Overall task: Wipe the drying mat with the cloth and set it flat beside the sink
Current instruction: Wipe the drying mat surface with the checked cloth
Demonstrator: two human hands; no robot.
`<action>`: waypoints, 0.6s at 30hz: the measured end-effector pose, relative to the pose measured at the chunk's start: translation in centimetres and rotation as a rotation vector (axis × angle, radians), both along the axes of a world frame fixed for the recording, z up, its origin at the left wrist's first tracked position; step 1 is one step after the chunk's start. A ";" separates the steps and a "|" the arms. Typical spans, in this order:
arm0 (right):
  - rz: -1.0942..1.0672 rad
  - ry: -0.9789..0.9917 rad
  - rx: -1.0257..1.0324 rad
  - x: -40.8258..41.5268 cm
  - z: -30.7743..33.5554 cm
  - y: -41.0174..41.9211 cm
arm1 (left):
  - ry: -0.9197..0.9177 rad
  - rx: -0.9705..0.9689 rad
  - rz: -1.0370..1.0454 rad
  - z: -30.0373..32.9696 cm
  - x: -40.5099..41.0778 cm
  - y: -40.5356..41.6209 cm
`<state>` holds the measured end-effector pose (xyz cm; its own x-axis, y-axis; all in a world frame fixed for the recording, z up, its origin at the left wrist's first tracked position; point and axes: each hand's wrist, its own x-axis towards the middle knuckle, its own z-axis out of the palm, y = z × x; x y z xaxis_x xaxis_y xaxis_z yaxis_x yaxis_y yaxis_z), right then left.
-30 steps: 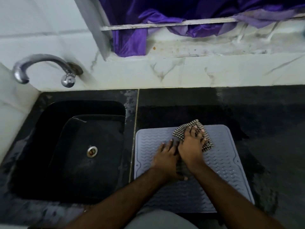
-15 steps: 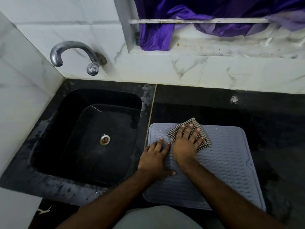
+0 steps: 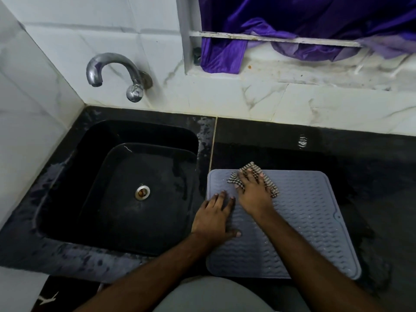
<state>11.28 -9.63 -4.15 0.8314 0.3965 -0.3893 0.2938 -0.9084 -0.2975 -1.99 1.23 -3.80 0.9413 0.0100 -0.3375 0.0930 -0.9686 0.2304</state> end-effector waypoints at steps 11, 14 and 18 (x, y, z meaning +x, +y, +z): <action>0.065 0.070 0.000 -3.1 1.0 4.0 | -0.155 -0.087 -0.010 -1.5 -2.1 3.4; 0.057 0.025 -0.064 -4.1 0.9 4.9 | -0.154 -0.048 -0.046 -1.5 -2.2 4.5; 0.147 -0.018 -0.066 -4.1 1.0 5.2 | -0.112 -0.019 -0.106 -1.4 -2.4 5.4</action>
